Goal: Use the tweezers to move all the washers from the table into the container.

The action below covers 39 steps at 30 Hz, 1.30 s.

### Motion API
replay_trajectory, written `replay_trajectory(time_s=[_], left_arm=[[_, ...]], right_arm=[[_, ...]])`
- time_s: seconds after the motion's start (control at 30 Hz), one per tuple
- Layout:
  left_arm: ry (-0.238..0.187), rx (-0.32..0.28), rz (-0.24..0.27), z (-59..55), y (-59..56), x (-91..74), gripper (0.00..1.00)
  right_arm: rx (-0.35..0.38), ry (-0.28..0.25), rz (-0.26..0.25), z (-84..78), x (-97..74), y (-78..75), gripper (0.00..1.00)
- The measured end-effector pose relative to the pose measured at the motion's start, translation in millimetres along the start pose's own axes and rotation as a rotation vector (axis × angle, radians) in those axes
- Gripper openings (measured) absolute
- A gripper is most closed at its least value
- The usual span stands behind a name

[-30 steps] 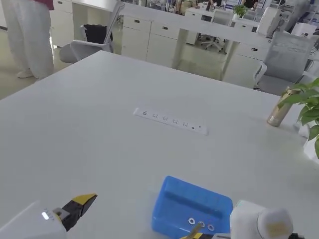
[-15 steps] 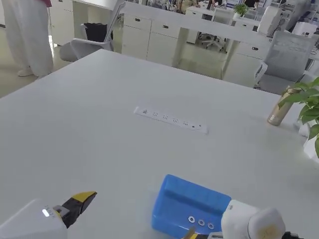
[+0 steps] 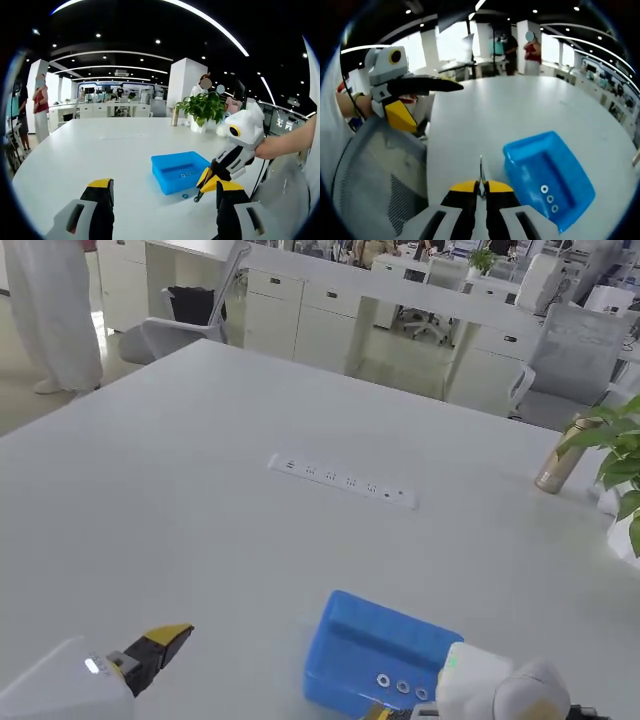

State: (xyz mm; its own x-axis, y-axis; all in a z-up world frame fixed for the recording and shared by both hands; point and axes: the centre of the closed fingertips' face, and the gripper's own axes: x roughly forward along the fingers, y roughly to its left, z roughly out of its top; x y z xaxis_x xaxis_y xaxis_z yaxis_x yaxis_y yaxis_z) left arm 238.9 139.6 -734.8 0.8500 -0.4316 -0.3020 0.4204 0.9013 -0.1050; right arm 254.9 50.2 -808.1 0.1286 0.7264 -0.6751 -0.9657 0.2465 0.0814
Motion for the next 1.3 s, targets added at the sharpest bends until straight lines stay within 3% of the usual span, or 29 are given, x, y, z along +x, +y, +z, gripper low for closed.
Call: replay_trajectory(time_s=[0.23,0.37,0.47,0.6,0.73,0.87,1.07,1.3], left_arm=[[-0.005,-0.006,0.003,0.7,0.7,-0.7,0.86],[-0.006,-0.007,0.002,0.7,0.6,-0.7,0.86],[-0.008,-0.006,0.000,1.0,0.4,-0.7,0.85],[-0.008,-0.007,0.002,0.9,0.9,-0.9,0.85],[-0.007,-0.007,0.003,0.6,1.3,-1.0,0.84],[-0.005,-0.006,0.002,0.2,1.3,-1.1,0.84],[-0.004,-0.008,0.007,0.1,2.3,-1.4,0.83],[-0.001,-0.007,0.008,-0.3,2.3,-1.4,0.83]], right_arm=[[-0.013,-0.061,-0.029,29.9,-23.3,-12.4,0.02],[-0.024,-0.111,-0.057,48.5,-34.7,-28.6,0.02],[-0.006,-0.145,-0.082,57.1,-38.6,-49.1,0.02],[0.055,-0.151,-0.107,54.7,-33.2,-72.7,0.02],[0.118,-0.143,-0.113,50.5,-20.1,-83.9,0.02],[0.171,-0.096,-0.126,36.6,-3.7,-95.5,0.02],[0.252,-0.065,-0.124,24.3,8.8,-102.8,0.02],[0.259,-0.051,-0.123,19.1,10.4,-105.0,0.02]])
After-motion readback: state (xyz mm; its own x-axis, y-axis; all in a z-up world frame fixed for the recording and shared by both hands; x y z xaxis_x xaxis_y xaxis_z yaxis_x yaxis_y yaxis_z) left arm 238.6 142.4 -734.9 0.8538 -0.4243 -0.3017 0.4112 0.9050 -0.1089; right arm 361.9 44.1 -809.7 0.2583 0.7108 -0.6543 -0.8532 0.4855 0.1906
